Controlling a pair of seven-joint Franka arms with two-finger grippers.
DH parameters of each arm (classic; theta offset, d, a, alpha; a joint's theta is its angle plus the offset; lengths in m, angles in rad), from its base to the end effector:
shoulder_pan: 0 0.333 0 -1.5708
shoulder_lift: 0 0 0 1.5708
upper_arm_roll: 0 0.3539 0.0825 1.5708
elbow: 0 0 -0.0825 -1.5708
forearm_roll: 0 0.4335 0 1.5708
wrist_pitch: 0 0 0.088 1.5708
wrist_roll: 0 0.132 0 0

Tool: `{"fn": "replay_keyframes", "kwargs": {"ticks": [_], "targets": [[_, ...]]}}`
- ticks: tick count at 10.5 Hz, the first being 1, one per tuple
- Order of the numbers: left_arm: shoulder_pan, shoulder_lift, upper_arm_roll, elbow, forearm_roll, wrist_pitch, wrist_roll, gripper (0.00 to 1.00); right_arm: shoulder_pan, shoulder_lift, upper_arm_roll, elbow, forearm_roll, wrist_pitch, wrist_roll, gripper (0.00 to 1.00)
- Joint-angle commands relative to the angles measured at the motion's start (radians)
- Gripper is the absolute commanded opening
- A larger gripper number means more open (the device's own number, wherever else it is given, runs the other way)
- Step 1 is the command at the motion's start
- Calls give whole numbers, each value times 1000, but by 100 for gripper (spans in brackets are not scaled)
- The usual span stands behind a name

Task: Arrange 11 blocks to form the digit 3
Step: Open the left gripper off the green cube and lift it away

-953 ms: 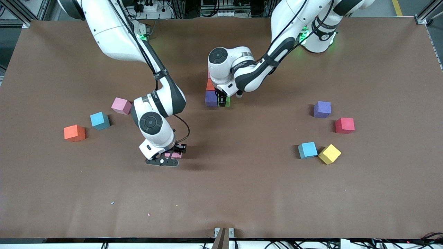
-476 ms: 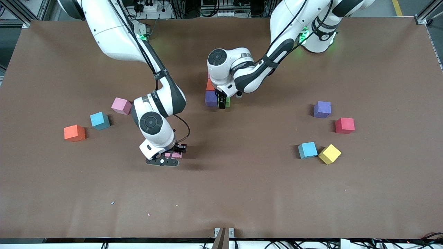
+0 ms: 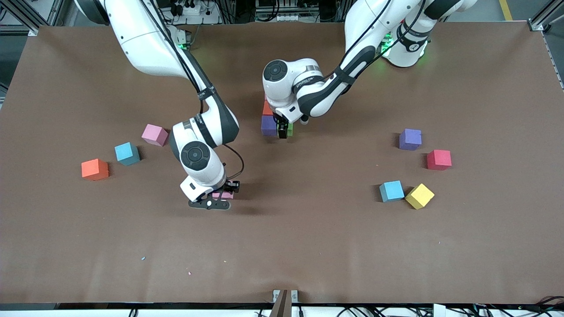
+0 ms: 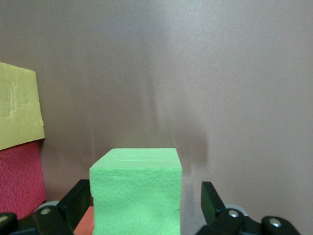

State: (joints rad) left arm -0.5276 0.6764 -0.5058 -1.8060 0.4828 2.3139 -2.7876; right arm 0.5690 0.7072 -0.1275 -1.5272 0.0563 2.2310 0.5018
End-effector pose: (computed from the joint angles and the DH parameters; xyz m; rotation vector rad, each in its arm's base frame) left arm 0.3865 -0.5806 0.1698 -2.2744 -2.1133 -0.0705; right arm 0.6916 0.3454 0.2174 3.1070 -0.1001 0.0306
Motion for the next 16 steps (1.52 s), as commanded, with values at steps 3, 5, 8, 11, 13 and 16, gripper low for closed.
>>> {"fn": "replay_keyframes", "kwargs": {"ticks": [3,5,8,11,13,16], "targets": [[1,-66,-34,-19,46,-76,-195,100,-4,-49,9,-36,37,-31,-12,0],[20,-95,-37,-19,43,-99,-170,100,-12,-66,25,-53,42,-28,-12,0],[183,-144,-147,-12,-30,-198,20,100,-14,-92,38,-103,43,-2,-16,0],[306,-146,-166,-1,-30,-258,248,100,-11,-150,83,-218,63,128,21,0],[380,-146,-165,17,-29,-266,397,100,15,-166,100,-223,83,127,93,0],[494,-138,-157,34,-16,-284,691,100,80,-166,130,-241,65,174,293,0]]}}
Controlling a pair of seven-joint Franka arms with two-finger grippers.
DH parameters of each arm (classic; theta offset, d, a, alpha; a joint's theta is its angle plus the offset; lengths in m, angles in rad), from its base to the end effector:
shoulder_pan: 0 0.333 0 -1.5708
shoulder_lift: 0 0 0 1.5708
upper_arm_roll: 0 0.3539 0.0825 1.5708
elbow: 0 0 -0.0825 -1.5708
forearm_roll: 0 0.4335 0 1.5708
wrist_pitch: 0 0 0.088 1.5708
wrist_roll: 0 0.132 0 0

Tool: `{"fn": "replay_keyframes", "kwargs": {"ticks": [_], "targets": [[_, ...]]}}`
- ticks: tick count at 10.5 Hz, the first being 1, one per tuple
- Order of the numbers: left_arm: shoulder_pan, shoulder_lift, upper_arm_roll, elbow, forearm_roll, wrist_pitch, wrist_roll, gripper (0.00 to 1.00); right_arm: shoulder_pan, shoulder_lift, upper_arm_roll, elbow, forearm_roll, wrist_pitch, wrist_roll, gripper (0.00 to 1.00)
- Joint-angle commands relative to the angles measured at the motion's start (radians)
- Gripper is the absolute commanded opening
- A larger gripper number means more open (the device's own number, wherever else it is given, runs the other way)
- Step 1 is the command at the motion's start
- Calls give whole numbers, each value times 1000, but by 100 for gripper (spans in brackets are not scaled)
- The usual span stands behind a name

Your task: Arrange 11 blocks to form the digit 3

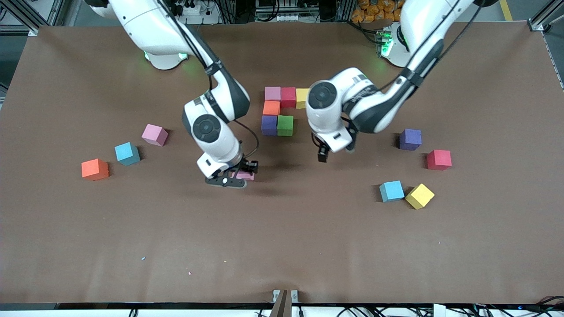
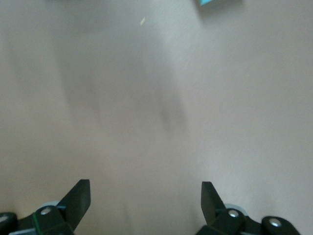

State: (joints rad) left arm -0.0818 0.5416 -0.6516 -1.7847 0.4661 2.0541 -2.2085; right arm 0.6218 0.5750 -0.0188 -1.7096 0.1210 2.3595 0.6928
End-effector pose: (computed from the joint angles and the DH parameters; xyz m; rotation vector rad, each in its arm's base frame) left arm 0.5528 -0.4107 0.2691 -2.4140 -1.7828 -0.0878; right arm 0.6076 0.4244 0.2388 -3.0229 0.2562 -0.0192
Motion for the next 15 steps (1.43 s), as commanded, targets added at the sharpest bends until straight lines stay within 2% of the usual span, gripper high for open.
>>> {"fn": "replay_keyframes", "kwargs": {"ticks": [1,4,5,7,8,10,12,15], "targets": [[80,-2,-11,13,2,-25,216,100,32,-33,42,-77,-53,90,163,0],[198,0,-11,8,0,-38,551,100,62,-33,71,-111,-265,126,360,0],[250,1,-11,8,2,-43,689,100,62,-37,80,-126,-305,129,401,0],[333,6,-13,11,-12,-43,1018,100,62,-47,101,-209,-337,228,442,0],[347,18,-13,13,-4,-37,1073,100,62,-50,120,-237,-369,265,477,0],[367,43,-11,34,3,-29,1140,100,58,-58,134,-246,-448,253,513,0],[404,83,-11,45,2,-3,1307,100,58,-58,135,-262,-452,241,513,0],[419,107,-10,47,24,37,1360,100,52,-56,155,-265,-451,225,522,0]]}}
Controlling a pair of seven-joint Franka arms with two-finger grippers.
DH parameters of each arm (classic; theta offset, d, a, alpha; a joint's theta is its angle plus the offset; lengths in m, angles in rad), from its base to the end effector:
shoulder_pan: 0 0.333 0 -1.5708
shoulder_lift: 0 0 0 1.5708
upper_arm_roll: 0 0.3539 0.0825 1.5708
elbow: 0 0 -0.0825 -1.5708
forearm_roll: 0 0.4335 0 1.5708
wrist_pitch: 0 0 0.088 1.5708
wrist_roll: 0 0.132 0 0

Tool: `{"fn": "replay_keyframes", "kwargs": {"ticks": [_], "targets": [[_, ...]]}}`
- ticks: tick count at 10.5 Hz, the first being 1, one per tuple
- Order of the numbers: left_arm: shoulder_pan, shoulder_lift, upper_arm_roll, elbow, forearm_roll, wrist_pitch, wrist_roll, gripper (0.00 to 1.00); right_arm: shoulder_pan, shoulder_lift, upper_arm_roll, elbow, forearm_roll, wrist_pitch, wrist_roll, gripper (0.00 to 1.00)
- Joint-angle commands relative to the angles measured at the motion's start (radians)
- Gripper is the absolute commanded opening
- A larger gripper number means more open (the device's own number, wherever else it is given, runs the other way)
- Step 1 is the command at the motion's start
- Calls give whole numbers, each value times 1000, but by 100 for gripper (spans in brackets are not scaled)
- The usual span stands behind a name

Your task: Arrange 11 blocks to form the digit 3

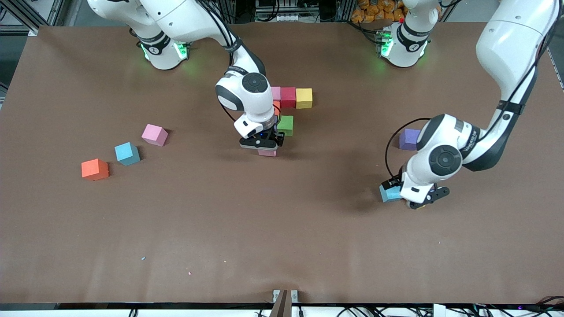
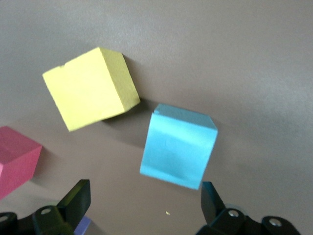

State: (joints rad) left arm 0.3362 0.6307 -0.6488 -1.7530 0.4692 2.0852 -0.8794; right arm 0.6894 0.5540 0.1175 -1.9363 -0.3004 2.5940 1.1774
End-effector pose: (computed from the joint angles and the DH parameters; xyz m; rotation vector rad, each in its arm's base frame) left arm 0.6812 -0.1516 0.2318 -2.9944 -0.5564 0.1608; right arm 0.4750 0.4954 0.1760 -3.0904 0.2215 -0.2374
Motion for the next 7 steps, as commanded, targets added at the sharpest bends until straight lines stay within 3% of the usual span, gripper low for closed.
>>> {"fn": "replay_keyframes", "kwargs": {"ticks": [1,7], "targets": [[3,32,-12,18,44,7,57,100,-16,-32,21,-39,-29,-9,48,0],[3,64,-6,47,48,29,65,100,-16,-26,24,-46,-29,-6,53,0]]}}
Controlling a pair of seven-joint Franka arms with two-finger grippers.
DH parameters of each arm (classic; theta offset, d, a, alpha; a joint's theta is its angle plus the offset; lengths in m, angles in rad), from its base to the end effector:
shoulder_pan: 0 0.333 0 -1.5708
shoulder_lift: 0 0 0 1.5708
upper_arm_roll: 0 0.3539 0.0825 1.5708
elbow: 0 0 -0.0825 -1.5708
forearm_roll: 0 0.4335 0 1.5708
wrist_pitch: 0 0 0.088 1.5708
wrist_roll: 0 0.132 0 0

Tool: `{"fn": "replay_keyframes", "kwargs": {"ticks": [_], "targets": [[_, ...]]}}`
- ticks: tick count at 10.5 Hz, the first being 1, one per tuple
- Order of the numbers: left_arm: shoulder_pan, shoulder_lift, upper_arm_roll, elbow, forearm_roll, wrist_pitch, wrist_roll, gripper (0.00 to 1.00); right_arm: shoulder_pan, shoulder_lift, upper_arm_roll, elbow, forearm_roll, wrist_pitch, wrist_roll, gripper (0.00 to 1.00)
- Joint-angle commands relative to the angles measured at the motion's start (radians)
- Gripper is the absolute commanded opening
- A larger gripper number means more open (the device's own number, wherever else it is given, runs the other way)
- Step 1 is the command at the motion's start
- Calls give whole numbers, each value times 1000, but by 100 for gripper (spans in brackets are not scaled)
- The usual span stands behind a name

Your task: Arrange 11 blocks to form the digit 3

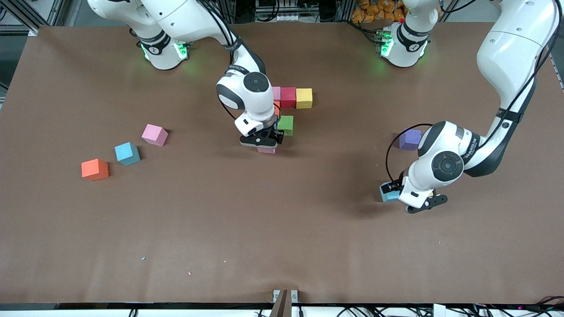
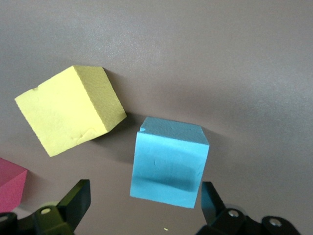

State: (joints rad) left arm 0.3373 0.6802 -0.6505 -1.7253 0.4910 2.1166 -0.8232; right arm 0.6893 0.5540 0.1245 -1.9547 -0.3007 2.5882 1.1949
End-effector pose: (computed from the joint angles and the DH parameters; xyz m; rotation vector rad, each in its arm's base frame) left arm 0.6915 -0.1521 0.2164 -3.0379 -0.4702 0.1490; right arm 0.4657 0.4928 0.1679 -3.1059 0.2382 -0.2117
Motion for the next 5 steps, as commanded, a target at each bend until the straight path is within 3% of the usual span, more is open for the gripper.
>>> {"fn": "replay_keyframes", "kwargs": {"ticks": [1,5], "targets": [[0,18,-4,19,26,-3,9,100,-16,-26,21,-26,-29,0,35,0],[-1,48,-3,38,20,-1,7,100,-17,-26,24,-24,-28,0,35,0]]}}
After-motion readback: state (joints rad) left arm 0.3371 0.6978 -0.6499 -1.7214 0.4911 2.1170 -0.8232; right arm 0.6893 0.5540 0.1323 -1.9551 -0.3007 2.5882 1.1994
